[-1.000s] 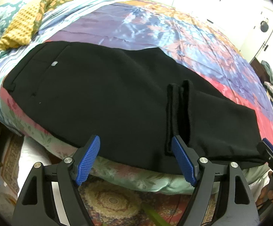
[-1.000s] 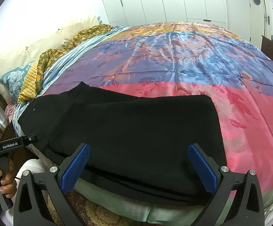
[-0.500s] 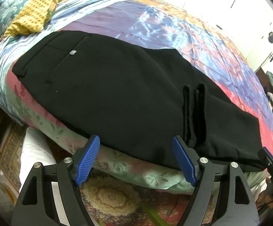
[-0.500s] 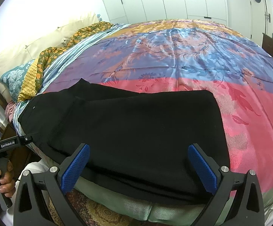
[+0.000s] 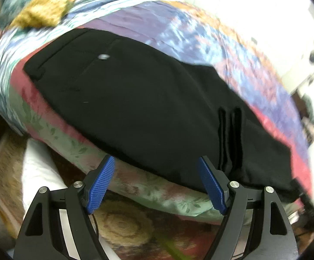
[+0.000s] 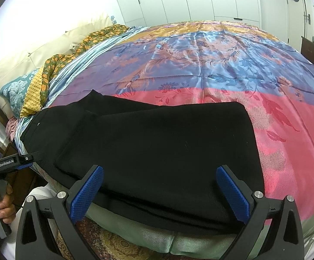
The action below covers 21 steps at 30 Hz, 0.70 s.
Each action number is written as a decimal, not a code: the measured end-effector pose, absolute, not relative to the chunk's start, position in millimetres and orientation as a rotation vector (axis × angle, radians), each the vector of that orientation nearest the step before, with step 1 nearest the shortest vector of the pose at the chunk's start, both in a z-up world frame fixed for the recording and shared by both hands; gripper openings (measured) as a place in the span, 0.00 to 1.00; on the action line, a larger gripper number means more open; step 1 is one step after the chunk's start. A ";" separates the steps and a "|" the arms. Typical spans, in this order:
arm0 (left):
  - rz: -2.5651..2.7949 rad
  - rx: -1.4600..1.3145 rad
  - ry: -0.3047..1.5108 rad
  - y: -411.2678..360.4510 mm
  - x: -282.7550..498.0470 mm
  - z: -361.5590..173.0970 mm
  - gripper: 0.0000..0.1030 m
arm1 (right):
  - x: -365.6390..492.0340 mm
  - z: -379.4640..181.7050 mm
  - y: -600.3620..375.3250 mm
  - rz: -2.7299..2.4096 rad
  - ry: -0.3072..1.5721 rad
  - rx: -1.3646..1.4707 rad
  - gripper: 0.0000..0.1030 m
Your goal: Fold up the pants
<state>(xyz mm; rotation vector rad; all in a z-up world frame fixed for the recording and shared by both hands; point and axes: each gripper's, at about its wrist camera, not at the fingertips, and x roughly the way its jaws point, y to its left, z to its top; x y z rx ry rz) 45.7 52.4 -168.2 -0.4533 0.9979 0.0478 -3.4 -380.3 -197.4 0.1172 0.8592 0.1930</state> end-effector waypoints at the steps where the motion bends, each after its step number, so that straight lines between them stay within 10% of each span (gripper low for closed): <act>1: 0.059 -0.495 0.988 64.0 42.7 -168.9 0.78 | -3.8 -197.7 -380.7 0.192 0.858 0.117 1.00; 11: 0.174 -0.973 0.784 209.5 31.8 -180.7 0.65 | -2.4 -200.9 -374.8 0.217 0.881 0.096 1.00; 21: 0.150 -0.876 0.822 222.6 80.9 -189.6 0.61 | -2.4 -204.2 -370.2 0.227 0.903 0.081 1.00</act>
